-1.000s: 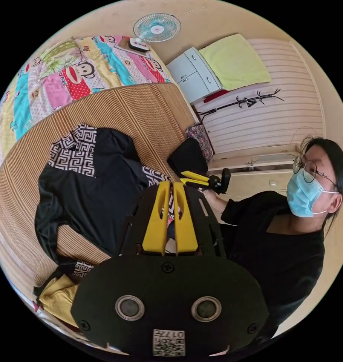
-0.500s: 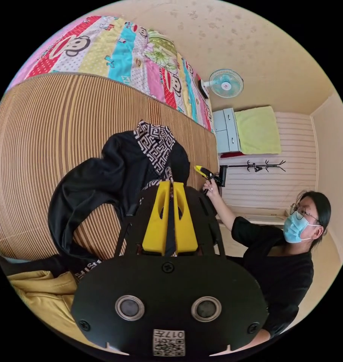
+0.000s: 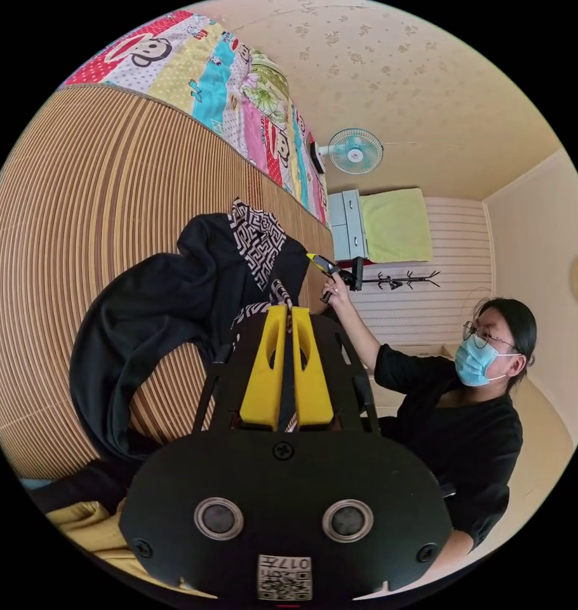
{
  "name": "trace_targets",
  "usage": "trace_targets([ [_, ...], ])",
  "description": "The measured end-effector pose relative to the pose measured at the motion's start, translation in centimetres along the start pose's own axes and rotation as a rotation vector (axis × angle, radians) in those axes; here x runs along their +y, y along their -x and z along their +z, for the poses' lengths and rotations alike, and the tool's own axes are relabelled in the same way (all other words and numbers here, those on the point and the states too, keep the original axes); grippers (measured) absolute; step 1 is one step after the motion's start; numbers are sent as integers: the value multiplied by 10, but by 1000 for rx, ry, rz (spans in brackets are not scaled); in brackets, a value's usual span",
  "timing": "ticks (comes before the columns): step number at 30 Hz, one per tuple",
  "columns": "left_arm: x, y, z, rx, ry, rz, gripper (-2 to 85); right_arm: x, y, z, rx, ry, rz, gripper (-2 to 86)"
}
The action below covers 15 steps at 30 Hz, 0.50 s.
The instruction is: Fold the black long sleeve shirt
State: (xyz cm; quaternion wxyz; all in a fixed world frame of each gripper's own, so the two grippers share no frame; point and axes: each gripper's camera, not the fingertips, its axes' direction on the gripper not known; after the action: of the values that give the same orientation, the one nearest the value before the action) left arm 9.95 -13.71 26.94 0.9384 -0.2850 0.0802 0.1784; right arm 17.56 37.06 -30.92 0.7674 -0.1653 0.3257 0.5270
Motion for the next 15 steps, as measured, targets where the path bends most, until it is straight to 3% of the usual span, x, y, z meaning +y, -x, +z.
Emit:
trace_targets([
  [7,-12,46,-18,-27,-48,-106,-7,-31,35,18,333,45,-21,6],
  [15,-33,61,-28,-153,-263,-177,34,-38,47,-3,346,-20,-28,38],
])
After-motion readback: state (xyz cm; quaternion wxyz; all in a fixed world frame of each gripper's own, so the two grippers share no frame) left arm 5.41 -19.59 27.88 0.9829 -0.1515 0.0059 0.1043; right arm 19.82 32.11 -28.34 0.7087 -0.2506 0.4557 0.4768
